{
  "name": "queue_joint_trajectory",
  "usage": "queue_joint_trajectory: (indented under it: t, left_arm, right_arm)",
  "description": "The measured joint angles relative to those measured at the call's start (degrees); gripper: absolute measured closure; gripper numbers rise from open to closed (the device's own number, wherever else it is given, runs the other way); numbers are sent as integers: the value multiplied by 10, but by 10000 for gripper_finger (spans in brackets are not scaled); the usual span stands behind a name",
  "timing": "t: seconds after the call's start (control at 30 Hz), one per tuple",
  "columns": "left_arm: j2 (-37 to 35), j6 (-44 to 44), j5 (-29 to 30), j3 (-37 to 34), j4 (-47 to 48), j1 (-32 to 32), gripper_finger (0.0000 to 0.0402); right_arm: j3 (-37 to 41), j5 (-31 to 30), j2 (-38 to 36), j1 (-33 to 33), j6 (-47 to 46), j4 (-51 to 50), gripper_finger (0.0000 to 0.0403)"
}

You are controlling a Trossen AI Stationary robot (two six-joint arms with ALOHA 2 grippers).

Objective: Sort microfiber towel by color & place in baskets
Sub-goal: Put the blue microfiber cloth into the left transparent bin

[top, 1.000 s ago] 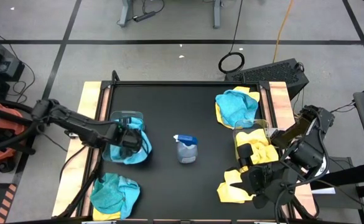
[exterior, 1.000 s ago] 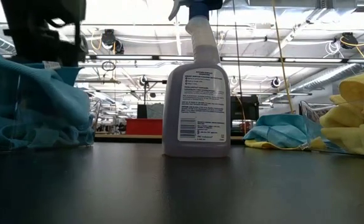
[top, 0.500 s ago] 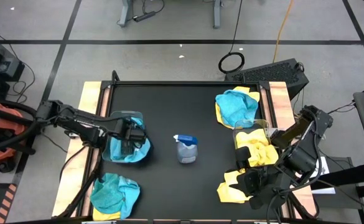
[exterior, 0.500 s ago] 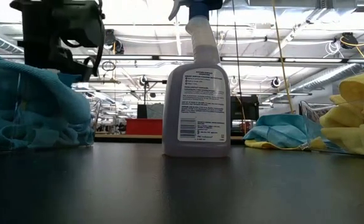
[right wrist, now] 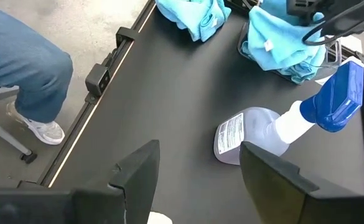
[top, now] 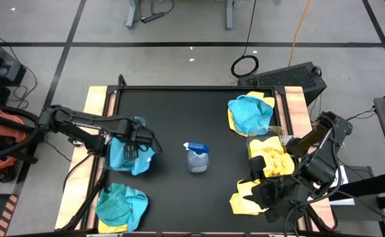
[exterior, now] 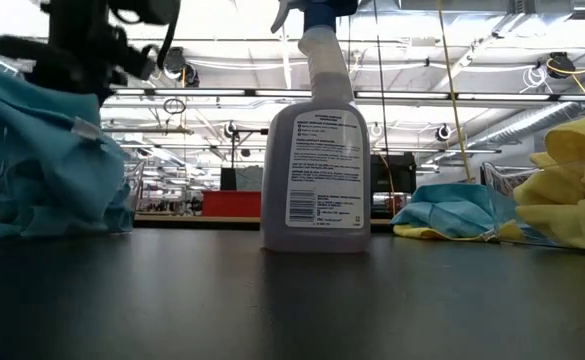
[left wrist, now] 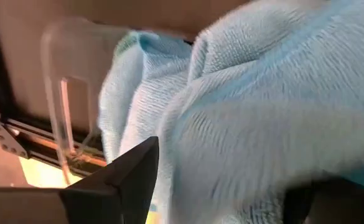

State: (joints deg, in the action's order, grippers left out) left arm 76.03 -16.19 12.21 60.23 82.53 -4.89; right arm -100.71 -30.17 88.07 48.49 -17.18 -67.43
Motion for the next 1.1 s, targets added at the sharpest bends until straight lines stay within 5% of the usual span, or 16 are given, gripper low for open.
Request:
queue_joint_trajectory:
  t: [0.43, 0.57, 0.8, 1.1]
  left_arm:
    - [0, -15, 9, 33, 65, 0, 168]
    - [0, -15, 8, 32, 68, 0, 225]
    - [0, -11, 7, 32, 63, 0, 385]
    - [0, -85, 4, 32, 61, 24, 394]
  right_arm:
    - [0, 1, 0, 0, 13, 17, 188]
    - [0, 1, 0, 0, 35, 37, 188]
    - [0, 0, 0, -3, 72, 77, 188]
    - [0, 5, 46, -28, 219, 174, 188]
